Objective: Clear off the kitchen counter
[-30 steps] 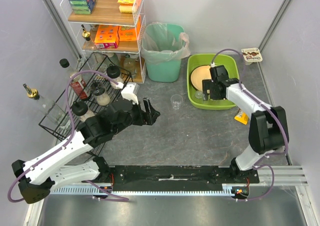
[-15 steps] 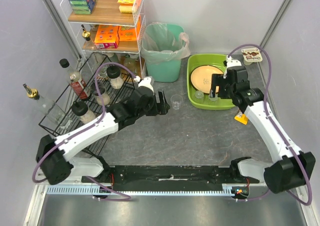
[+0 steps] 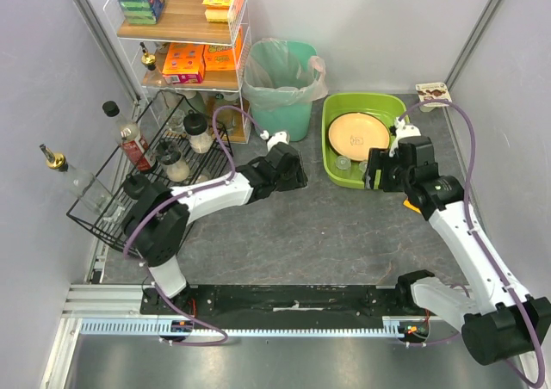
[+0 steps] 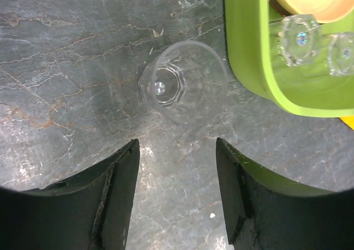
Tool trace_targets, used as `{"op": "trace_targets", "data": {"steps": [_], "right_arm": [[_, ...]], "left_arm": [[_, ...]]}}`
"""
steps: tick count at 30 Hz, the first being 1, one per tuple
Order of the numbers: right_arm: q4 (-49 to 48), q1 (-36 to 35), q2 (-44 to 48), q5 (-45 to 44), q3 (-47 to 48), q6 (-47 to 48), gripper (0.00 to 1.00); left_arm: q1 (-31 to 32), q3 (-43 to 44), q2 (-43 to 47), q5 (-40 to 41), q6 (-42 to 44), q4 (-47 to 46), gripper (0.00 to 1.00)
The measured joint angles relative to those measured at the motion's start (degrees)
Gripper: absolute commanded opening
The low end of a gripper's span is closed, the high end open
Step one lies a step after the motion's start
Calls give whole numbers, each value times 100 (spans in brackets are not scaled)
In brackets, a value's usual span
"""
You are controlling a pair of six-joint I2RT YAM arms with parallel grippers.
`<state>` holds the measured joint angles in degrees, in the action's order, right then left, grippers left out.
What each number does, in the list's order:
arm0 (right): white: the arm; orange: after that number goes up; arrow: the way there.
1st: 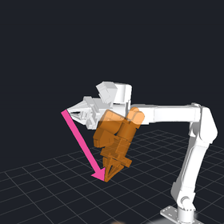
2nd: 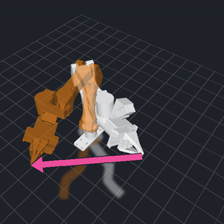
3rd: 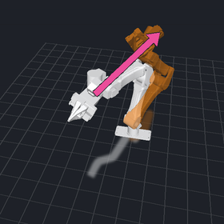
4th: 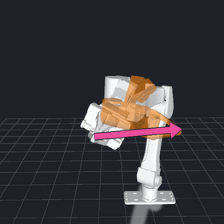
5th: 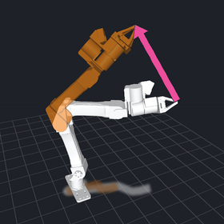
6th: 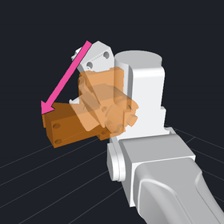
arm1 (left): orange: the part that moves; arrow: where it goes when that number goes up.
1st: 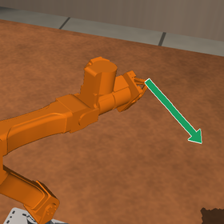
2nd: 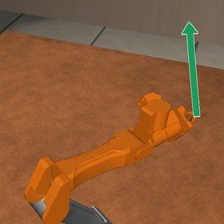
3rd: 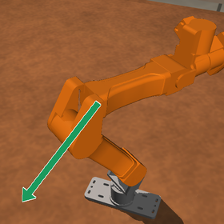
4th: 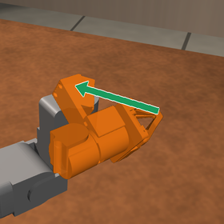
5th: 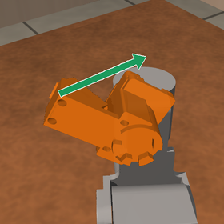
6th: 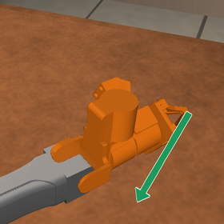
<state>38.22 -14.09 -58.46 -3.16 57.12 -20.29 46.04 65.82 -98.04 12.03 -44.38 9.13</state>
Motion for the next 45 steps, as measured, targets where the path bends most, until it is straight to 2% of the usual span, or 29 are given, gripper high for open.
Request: {"op": "trace_targets", "data": {"steps": [5,12,21,28,39,45], "right_arm": [[50,0,50,46,-409,-37,84],[63,0,225,105,-455,-72,84],[63,0,275,203,-459,-72,85],[50,0,293,238,-461,-116,84],[46,0,422,251,-487,-131,84],[46,0,426,251,-494,-136,84]], "left_arm": [[-13,28,-444,81,-127,-138,62],[-127,216,-828,120,-334,-101,63],[-162,131,-673,120,-337,-127,75],[-190,-125,-85,149,-337,-446,75],[-369,651,-1008,157,-365,-254,40],[-372,748,-1228,157,-376,-76,4]]}}
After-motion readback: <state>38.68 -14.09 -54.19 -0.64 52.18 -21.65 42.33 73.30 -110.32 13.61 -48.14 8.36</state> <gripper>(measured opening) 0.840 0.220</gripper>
